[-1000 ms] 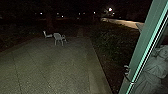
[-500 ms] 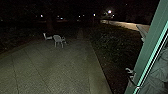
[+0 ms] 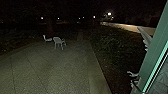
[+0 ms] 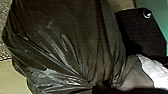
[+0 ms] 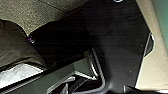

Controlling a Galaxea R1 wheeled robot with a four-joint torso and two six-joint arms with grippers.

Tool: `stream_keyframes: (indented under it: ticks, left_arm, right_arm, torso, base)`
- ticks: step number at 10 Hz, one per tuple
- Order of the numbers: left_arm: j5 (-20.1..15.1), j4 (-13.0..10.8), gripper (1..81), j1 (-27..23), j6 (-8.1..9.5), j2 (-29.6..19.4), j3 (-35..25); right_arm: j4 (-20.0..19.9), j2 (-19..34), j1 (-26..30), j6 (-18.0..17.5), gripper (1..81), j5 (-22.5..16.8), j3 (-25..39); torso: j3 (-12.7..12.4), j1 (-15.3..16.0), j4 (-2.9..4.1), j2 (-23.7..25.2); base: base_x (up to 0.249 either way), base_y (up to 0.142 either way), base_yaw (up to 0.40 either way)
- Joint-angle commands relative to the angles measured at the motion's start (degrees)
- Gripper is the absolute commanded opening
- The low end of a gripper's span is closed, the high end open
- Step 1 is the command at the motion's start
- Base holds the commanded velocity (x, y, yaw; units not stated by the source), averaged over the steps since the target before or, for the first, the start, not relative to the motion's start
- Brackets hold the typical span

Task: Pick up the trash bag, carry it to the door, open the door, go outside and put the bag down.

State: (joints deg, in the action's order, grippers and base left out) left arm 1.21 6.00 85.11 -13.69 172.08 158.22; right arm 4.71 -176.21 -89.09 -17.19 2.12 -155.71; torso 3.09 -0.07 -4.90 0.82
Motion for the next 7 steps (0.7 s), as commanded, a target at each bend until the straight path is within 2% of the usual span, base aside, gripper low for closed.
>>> stream_keyframes:
  ticks: [1,7]
  left_arm:
    - [-3.2,0.2,1.0,-2.5,-0.37,-0.2,0.1]
    - [-3.2,0.3,1.0,-2.5,-0.28,-0.2,0.2]
  right_arm:
    - [0.0,-0.4,2.4,0.1,81.1,-3.2,0.4]
    - [0.0,-0.5,2.2,0.1,81.1,-3.2,0.5]
  torso:
    - [0.0,0.1,0.00,0.0]
    - [0.0,0.1,0.00,0.0]
  base:
    - [0.133,0.000,0.000]
    - [0.128,0.000,0.000]
